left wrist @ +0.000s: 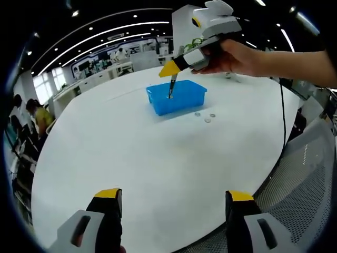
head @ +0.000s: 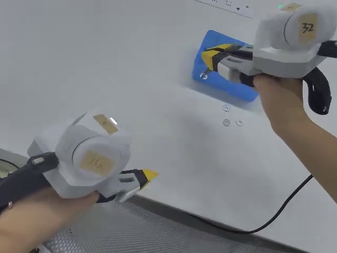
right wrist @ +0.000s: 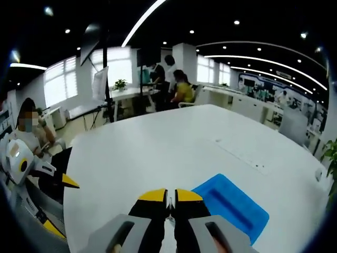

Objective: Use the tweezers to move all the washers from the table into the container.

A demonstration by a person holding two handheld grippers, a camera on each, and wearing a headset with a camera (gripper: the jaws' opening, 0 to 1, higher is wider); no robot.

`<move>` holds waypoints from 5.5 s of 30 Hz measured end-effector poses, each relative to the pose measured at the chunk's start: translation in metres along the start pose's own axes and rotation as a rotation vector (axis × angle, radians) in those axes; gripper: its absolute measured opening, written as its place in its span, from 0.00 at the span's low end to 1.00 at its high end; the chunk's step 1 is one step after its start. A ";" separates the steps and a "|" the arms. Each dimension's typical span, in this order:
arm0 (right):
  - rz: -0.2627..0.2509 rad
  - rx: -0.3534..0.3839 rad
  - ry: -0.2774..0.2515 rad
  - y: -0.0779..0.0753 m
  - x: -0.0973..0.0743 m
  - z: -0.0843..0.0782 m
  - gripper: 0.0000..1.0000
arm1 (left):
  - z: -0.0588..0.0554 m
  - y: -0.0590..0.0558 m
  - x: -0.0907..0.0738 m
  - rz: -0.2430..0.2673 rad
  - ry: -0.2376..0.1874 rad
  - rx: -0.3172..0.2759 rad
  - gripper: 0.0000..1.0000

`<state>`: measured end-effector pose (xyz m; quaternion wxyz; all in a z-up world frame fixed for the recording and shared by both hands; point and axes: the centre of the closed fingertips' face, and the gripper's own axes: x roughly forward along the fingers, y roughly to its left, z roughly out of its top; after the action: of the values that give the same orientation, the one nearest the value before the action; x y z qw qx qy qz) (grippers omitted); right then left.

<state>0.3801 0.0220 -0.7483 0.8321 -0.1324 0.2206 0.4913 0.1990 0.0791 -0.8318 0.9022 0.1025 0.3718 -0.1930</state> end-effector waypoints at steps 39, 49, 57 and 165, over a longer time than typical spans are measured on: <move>-0.099 0.127 0.097 -0.070 0.063 -0.054 0.01 | 0.003 0.000 0.001 0.004 -0.019 -0.015 0.83; -0.102 0.206 0.095 -0.078 0.056 -0.059 0.02 | 0.002 0.001 0.001 0.007 -0.013 -0.013 0.82; -0.115 0.257 0.060 -0.079 0.050 -0.051 0.03 | 0.002 0.000 0.001 0.003 -0.009 -0.003 0.82; -0.098 0.105 0.312 -0.017 -0.050 -0.102 0.00 | -0.001 -0.001 0.004 0.005 0.008 0.012 0.98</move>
<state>0.3498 -0.0686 -0.8122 0.8163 -0.1742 0.3659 0.4116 0.2003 0.0776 -0.8355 0.9006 0.1096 0.3740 -0.1923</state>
